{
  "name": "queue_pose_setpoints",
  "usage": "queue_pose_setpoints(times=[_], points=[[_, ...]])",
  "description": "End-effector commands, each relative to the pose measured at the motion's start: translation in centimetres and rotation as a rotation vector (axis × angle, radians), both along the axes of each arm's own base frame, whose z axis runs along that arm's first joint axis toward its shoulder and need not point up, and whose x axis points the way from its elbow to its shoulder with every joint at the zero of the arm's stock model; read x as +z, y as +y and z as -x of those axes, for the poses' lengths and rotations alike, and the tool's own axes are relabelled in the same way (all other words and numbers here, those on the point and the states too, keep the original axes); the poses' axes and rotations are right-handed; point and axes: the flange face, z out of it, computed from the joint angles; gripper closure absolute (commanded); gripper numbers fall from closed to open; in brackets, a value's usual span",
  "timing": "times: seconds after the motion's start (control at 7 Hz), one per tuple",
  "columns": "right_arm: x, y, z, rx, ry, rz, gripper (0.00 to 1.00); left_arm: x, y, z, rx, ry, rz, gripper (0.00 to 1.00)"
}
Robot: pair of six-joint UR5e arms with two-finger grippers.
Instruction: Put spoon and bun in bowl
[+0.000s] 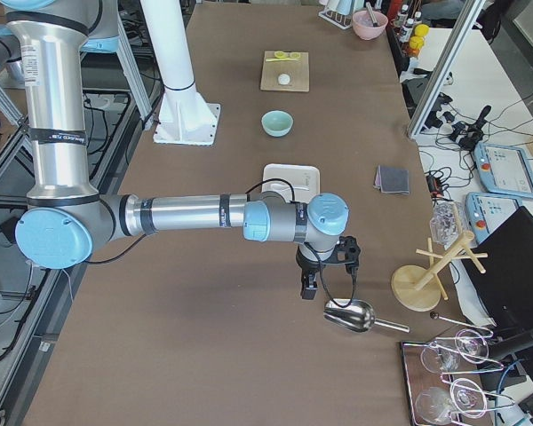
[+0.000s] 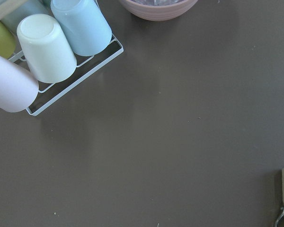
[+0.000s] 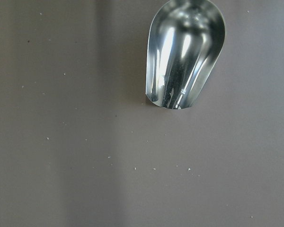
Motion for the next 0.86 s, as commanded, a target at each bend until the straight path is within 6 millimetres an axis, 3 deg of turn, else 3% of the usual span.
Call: queue_pose_setpoints(times=[0.0, 0.71], points=[[-0.3, -0.1, 0.3, -0.002, -0.024, -0.001, 0.00, 0.1, 0.0, 0.0, 0.000, 0.001, 0.001, 0.02], [-1.4, -0.2, 0.8, -0.009, -0.050, -0.019, 0.00, -0.3, 0.0, 0.1, -0.003, 0.002, -0.007, 0.02]])
